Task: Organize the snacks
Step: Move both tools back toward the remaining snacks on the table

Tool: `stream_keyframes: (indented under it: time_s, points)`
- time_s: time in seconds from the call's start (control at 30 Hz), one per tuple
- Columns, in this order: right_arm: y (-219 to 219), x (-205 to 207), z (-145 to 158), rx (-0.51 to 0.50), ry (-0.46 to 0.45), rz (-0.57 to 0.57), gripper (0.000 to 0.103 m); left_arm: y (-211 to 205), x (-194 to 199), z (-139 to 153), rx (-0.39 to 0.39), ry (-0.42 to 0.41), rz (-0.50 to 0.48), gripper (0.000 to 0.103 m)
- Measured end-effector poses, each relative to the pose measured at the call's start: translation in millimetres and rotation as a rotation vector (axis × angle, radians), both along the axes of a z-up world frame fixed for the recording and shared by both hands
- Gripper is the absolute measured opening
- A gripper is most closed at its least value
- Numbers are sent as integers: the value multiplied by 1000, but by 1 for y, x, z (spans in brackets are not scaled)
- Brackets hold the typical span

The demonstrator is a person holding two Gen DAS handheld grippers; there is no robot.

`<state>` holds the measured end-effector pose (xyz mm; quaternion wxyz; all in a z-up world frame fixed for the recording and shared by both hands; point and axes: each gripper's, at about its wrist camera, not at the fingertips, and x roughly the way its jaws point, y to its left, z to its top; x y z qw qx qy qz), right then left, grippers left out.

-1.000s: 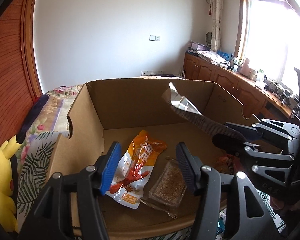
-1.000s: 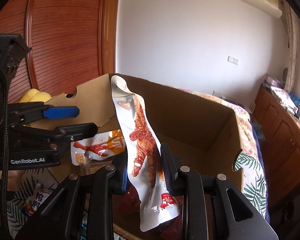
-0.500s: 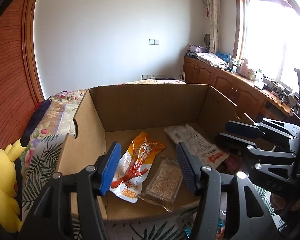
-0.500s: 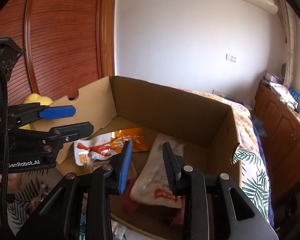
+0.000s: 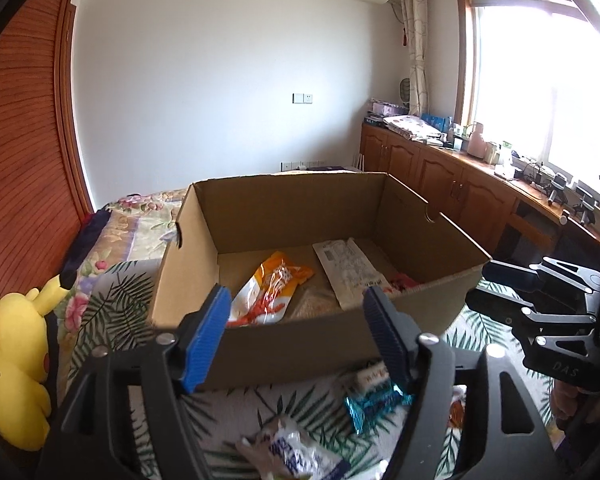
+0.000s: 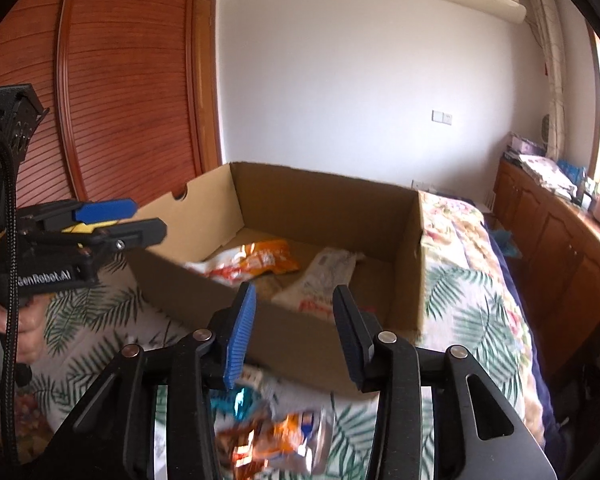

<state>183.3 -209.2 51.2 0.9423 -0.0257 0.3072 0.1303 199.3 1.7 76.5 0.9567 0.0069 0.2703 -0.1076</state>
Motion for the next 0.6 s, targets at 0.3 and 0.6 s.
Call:
stream_keyframes:
  time_s: [0.3,0.6]
  points:
    - [-5,-34,-35,23,69,-8,44,4,-35,-43,9,69,19,72]
    - [2,-43,-73,38,140,22,44,9,-40,-92,-19,170,68,72]
